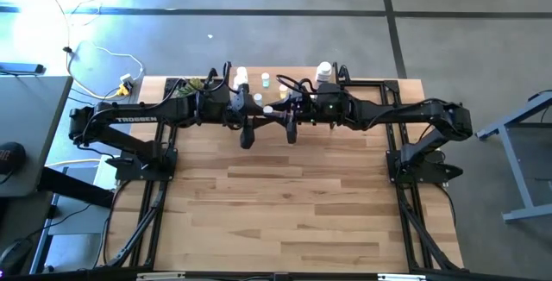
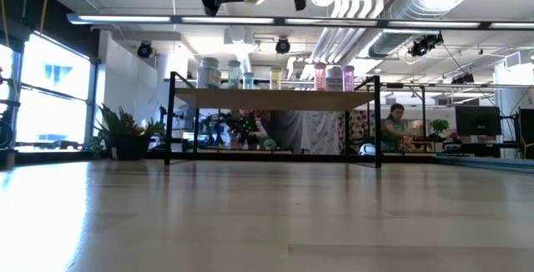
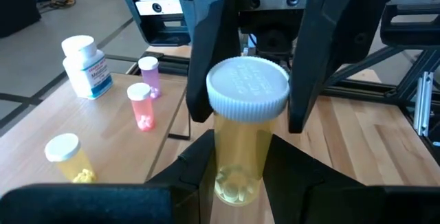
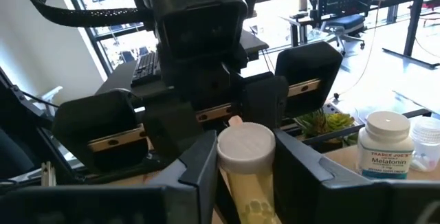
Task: Pick and place medicine bottles onto shelf by color
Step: Put the yellow pill bottle on the shelf
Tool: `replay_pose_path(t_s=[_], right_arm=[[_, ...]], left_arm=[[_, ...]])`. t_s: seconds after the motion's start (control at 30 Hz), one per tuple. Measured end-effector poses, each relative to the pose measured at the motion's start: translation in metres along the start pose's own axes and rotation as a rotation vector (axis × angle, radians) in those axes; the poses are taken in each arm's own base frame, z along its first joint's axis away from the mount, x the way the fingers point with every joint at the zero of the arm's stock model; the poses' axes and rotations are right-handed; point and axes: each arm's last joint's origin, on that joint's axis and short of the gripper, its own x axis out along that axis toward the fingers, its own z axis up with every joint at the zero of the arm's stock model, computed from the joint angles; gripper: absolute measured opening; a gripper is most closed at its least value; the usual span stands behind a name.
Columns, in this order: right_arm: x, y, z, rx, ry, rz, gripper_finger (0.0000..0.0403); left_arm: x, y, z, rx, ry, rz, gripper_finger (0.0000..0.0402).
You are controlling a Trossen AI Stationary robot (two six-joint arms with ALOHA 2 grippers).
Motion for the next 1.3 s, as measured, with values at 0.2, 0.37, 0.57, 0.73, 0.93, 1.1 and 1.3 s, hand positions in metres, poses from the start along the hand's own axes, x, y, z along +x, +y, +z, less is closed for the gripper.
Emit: replay_pose_path(t_s=[0.2, 0.37, 0.57, 0.73, 0.93, 1.1, 1.3], right_arm=[[0.0, 0.0, 0.0, 0.0, 0.004, 0.0, 0.0098], [0.0, 0.0, 0.0, 0.0, 0.005, -0.001, 0.0102], [0.0, -0.003, 0.0, 0.0, 0.004, -0.01, 0.0103], [-0.001, -0.013, 0.002, -0.005, 0.002, -0.041, 0.0103], [-0.005, -0.038, 0.007, -0.024, -0.01, -0.102, 0.0103], [-0.012, -0.064, 0.014, -0.018, -0.031, -0.167, 0.0103], [-0.019, -0.088, 0.022, -0.079, -0.082, -0.262, 0.0103]], left_arm=[[0.0, 0.0, 0.0, 0.0, 0.001, 0.001, 0.009], [0.0, 0.0, 0.0, 0.001, 0.001, 0.001, 0.0092], [0.0, 0.0, 0.0, 0.044, 0.001, 0.004, 0.0136], [0.0, 0.003, 0.0, 0.044, -0.001, 0.063, 0.0188], [-0.001, 0.011, 0.0, 0.039, -0.002, 0.202, 0.0223], [-0.002, 0.02, 0.001, 0.02, -0.003, 0.235, 0.0225], [-0.003, 0.028, 0.001, 0.009, -0.008, 0.263, 0.0225]])
